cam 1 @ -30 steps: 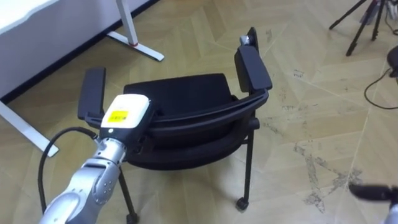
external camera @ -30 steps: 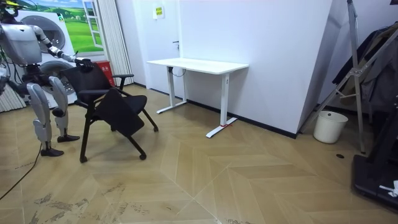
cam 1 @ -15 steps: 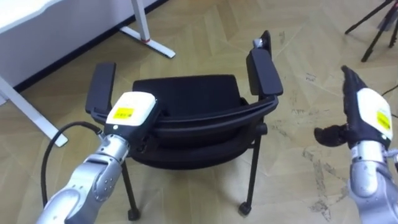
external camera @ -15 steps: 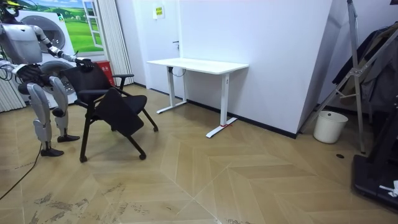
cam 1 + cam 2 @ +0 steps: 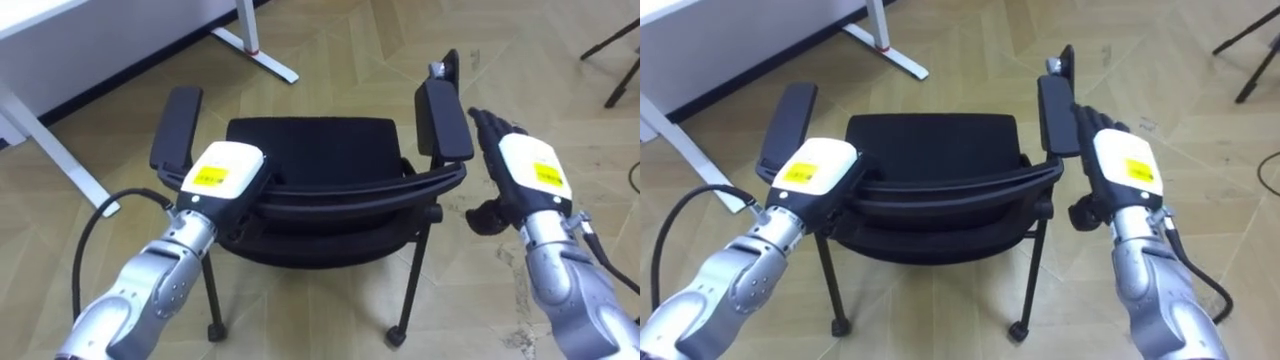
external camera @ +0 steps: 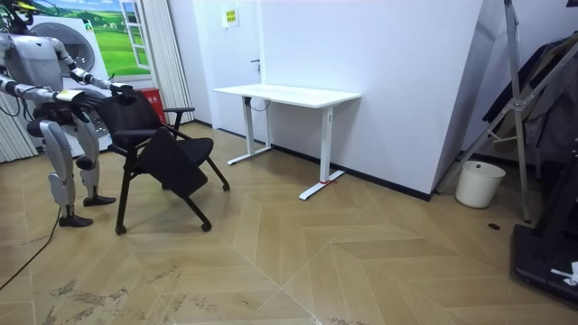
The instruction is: Push chair
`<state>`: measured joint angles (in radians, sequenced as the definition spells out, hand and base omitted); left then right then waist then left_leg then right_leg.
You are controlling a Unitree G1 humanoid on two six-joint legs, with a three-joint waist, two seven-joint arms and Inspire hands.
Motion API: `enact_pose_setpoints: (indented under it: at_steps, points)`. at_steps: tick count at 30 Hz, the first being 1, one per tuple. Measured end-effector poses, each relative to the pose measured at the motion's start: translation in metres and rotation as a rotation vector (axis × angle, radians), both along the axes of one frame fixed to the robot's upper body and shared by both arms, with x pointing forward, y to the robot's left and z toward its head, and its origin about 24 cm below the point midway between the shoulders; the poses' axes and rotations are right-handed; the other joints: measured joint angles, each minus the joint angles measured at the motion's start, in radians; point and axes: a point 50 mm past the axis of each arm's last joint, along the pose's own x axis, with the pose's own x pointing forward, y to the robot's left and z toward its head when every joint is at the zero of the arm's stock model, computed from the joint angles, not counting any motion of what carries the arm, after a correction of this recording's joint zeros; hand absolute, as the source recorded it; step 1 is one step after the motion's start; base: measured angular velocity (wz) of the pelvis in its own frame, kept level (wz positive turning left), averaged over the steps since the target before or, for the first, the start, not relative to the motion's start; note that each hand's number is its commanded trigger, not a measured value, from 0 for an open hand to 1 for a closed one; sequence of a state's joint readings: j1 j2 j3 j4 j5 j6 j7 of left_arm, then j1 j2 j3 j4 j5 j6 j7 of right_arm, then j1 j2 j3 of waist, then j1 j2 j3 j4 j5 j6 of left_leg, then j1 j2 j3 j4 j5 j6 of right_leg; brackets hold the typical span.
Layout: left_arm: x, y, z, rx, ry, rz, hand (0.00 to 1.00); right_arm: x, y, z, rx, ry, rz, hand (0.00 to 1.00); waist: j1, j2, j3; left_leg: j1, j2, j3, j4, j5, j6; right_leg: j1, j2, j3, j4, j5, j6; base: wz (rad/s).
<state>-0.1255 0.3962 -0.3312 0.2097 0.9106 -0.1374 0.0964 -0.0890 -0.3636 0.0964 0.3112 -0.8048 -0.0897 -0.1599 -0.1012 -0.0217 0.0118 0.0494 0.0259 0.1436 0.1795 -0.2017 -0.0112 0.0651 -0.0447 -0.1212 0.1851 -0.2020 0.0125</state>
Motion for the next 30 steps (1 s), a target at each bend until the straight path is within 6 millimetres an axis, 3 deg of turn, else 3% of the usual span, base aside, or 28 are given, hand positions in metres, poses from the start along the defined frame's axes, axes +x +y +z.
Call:
enact_pose_setpoints:
  at_steps: [10, 30]
  points:
    - [0.002, -0.003, 0.0, 0.007, -0.005, -0.027, 1.0, 0.003, 0.022, 0.006, -0.061, 0.045, 0.172, 0.0, 0.025, -0.007, 0.0058, 0.015, 0.0, 0.007, -0.012, 0.0, 0.0, 0.005, 0.001, 0.004, 0.0, 0.0, 0.0, -0.03]
    - [0.002, -0.008, 0.003, 0.01, -0.016, -0.058, 1.0, 0.007, 0.039, 0.009, -0.099, 0.066, 0.265, 0.0, 0.038, -0.008, 0.0059, 0.006, 0.001, -0.016, -0.009, 0.0, 0.0, 0.006, 0.001, -0.018, 0.0, 0.0, 0.0, 0.02]
